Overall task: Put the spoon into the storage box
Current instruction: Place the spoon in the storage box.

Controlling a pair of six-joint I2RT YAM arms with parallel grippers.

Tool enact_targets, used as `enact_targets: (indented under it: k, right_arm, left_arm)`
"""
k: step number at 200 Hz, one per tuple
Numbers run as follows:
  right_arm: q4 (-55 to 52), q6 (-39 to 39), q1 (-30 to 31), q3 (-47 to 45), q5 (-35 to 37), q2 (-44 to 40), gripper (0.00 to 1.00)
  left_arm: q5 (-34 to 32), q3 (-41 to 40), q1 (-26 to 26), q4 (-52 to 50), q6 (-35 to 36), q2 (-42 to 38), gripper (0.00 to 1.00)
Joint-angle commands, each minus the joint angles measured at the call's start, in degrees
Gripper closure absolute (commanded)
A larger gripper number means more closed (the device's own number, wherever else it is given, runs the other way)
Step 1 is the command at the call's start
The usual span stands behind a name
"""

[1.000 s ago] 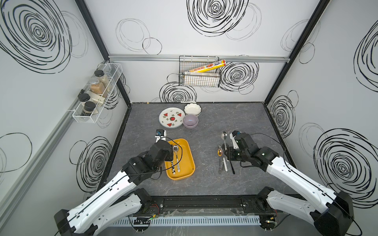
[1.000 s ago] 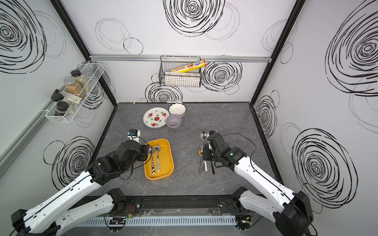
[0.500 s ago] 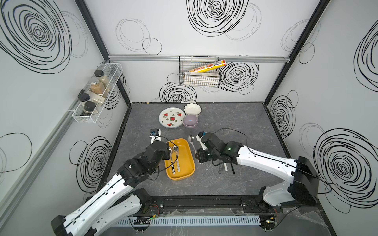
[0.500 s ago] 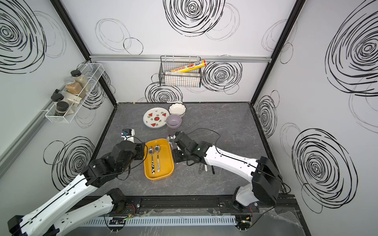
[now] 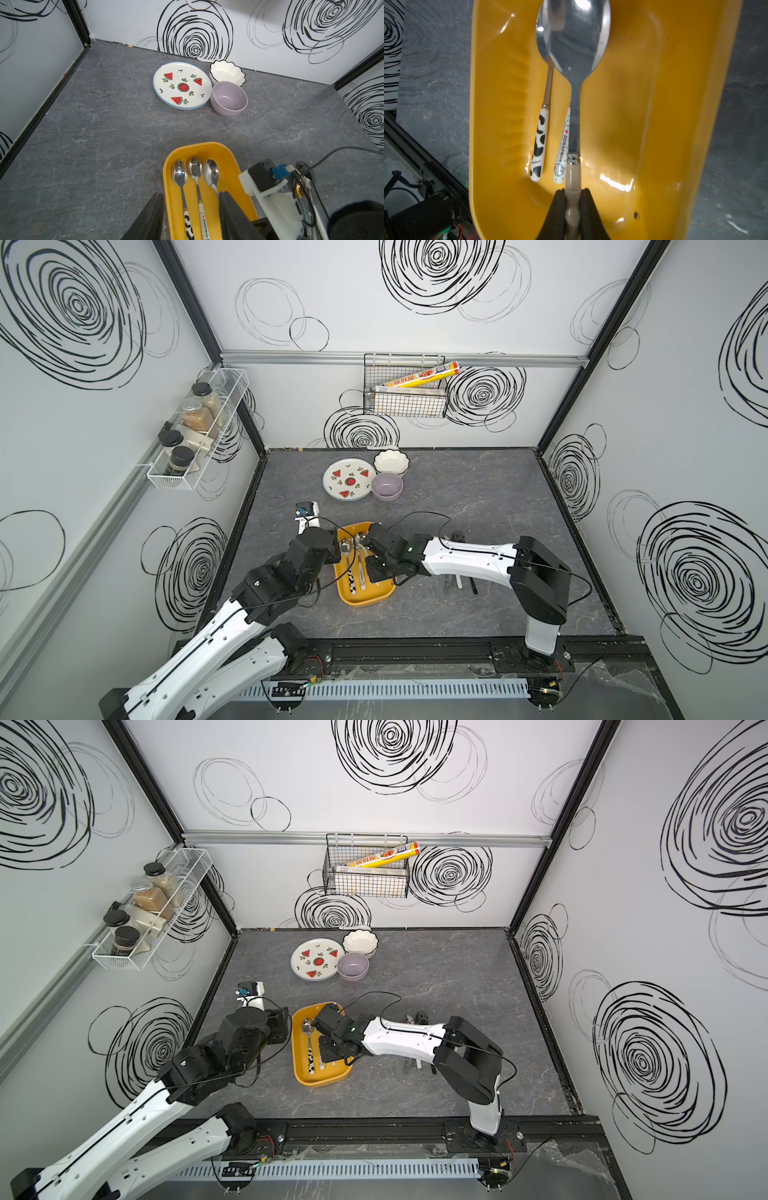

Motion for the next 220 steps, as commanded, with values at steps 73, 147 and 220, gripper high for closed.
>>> enact_targets:
  k: [73,147,220]
  right_arm:
    - [-5.95,0.82,0.01,8.96,8.52,10.12,0.99]
    - [-7.51,2.87,-0.09,10.83,10.49,13.1,0.97]
    - [-6.97,4.16,-0.35,9.56,10.62,13.29,0.91]
  left_arm:
    - [-0.2,-0.23,0.87,0.25,-0.06,0.36,0.5]
    - [0.07,-0.2,0.88,0.39,0.15,0.36,0.5]
    - [0.2,-0.28,0.88,0.47,0.2,0.45,0.5]
